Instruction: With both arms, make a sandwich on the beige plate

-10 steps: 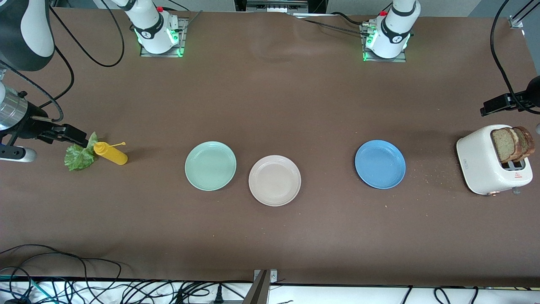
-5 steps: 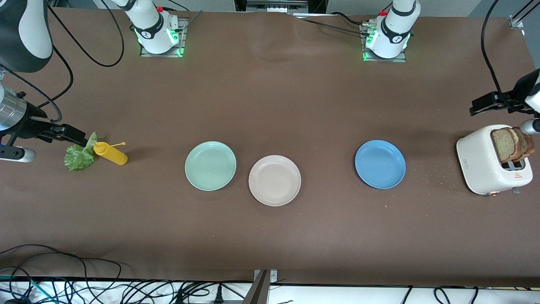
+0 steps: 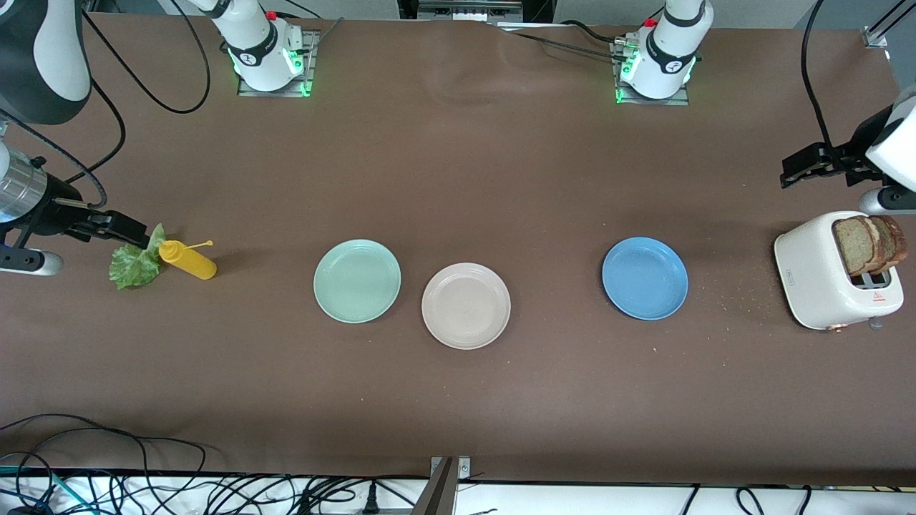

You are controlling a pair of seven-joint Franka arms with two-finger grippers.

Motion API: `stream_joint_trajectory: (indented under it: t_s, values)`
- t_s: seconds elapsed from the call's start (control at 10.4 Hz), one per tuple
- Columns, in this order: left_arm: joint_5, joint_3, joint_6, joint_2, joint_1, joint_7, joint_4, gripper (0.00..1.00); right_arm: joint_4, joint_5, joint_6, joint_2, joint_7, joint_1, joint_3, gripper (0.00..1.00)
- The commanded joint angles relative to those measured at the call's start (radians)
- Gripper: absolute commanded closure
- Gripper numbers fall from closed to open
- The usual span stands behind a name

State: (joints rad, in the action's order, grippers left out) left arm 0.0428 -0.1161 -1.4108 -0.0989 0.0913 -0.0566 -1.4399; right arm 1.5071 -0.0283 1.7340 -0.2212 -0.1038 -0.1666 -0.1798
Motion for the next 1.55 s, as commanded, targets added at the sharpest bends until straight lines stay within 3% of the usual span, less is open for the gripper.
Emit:
stream_joint_trajectory:
  t_s: [0.0,0.39,1.45]
  values:
    - [-0.02,0.004,0.01,0.016,-0.002,0.009,-0.008,0.0,0.002,-0.018,-0.008,0.005,0.01,0.006,0.003,0.0]
    - [-0.073,0.006,0.01,0.024,0.005,0.011,-0.008,0.0,0.004,-0.018,-0.01,0.005,0.012,0.006,0.003,0.0]
    - [-0.075,0.004,0.01,-0.005,0.015,0.007,0.009,0.0,0.002,-0.018,0.004,-0.017,0.012,-0.001,0.005,0.0]
